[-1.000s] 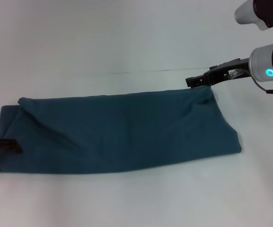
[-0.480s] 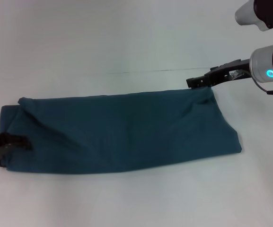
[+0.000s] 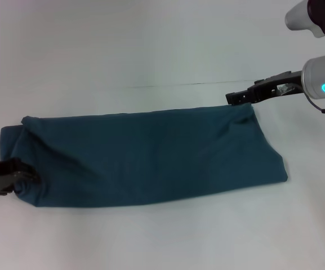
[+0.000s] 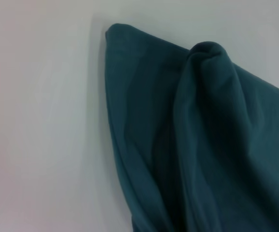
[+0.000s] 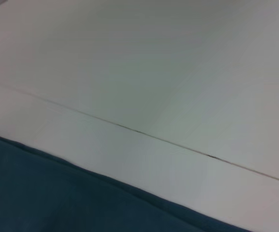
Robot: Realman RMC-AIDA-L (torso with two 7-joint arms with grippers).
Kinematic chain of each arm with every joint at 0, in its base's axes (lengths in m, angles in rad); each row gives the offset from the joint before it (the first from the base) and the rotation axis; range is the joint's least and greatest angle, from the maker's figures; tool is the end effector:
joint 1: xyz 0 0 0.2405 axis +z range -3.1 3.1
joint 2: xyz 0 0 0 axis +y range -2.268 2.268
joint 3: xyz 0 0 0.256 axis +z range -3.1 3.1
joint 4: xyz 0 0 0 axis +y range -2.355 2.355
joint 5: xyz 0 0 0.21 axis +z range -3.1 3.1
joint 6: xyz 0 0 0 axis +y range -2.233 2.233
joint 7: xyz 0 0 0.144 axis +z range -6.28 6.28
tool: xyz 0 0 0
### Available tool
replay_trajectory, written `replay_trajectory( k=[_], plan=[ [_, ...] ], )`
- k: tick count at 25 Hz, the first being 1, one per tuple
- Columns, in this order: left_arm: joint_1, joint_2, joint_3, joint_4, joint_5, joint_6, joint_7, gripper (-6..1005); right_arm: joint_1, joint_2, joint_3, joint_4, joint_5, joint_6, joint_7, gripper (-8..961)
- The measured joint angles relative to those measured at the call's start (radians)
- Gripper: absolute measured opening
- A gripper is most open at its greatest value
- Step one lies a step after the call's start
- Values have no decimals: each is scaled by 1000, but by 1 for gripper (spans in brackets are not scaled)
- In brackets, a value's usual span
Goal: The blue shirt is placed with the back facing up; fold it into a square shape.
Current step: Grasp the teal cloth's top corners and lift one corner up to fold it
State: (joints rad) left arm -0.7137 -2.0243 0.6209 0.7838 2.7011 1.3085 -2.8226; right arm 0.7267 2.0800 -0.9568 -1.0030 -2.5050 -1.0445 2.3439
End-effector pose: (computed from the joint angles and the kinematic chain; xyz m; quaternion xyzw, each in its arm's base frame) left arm -0.3008 0.3901 0.0442 -0.6507 -0.7203 -0.0370 0.2374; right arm 0.2095 0.4447 0.0404 -0.8618 0.3700 0.0364 0.3450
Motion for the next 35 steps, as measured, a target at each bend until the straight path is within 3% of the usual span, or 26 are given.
replay_trajectory(
  k=[7,12,17,20,26,35],
  plan=[
    [0,-2,7,0,0,0,21,474,-10,0,10,-16,0,-33,12,913],
    [0,0,7,-1,0,0,35,240,-48,-1,12,-83,0,-82,53,907],
    [-4,4,7,1,0,20,52,85,-69,-16,18,-148,-69,-212,163,902],
    [-5,5,6,8,0,36,65,83,-70,-19,45,-157,-130,-304,200,899],
    [-4,6,3,10,0,41,85,84,-104,1,74,-159,-180,-391,226,893],
    [-5,6,1,8,0,33,96,85,-136,13,67,-90,-180,-334,247,884]
  ],
)
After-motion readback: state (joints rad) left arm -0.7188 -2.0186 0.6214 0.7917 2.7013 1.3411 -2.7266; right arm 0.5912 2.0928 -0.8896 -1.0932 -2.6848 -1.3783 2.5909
